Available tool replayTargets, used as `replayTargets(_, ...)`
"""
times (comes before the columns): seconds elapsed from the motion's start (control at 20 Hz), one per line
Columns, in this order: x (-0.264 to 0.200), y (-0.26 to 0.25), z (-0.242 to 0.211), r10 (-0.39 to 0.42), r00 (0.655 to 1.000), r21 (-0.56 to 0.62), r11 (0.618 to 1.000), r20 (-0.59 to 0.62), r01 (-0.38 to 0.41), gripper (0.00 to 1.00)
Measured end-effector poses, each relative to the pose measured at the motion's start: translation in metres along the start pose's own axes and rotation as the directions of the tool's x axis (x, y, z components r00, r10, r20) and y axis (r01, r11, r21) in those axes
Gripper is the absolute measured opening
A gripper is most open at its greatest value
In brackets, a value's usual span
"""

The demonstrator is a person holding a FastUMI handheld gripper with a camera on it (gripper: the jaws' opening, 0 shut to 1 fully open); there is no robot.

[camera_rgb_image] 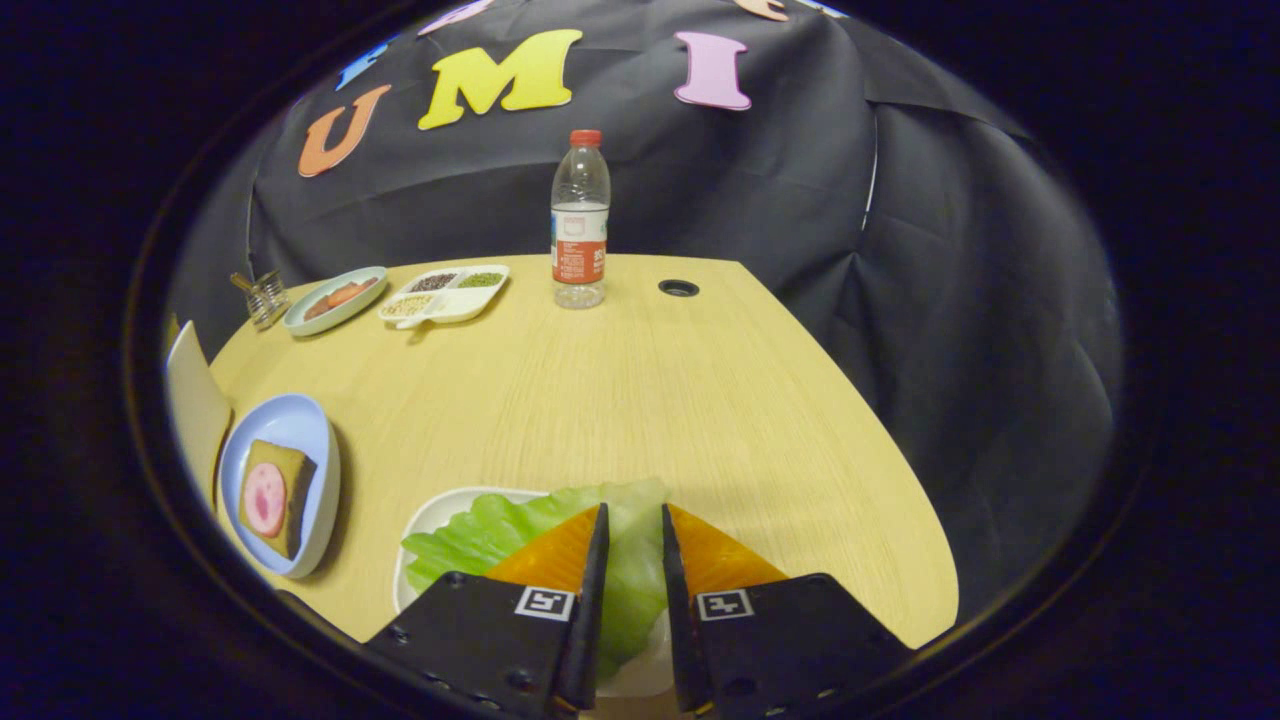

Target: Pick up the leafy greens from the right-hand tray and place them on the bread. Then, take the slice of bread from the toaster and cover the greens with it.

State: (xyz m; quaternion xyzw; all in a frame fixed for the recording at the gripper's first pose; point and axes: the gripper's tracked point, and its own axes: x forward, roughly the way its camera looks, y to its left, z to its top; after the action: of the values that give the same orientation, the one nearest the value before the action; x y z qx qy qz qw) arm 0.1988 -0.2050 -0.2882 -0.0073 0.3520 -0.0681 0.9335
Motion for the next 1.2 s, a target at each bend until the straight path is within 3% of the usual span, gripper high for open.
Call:
replayTargets(0.2,-0.015,0.011,-0.002,0.049,0.999,0.022,0.999,-0.001,-0.048,0.31)
replayTargets(0.3,-0.016,0.015,-0.005,0.056,0.998,0.014,0.998,-0.018,-0.056,0.08)
replayTargets(0.45,-0.016,0.017,-0.014,0.042,0.998,-0.017,0.999,-0.041,-0.042,0.08)
replayTargets(0.5,-0.021,0.017,-0.010,0.033,0.999,-0.024,0.999,-0.038,-0.034,0.00)
replayTargets(0.75,-0.060,0.013,0.018,-0.001,0.998,0.023,1.000,0.063,0.000,0.00)
replayTargets(1.2,-0.147,0.058,0.062,-0.030,0.974,-0.038,0.999,0.226,0.039,0.00)
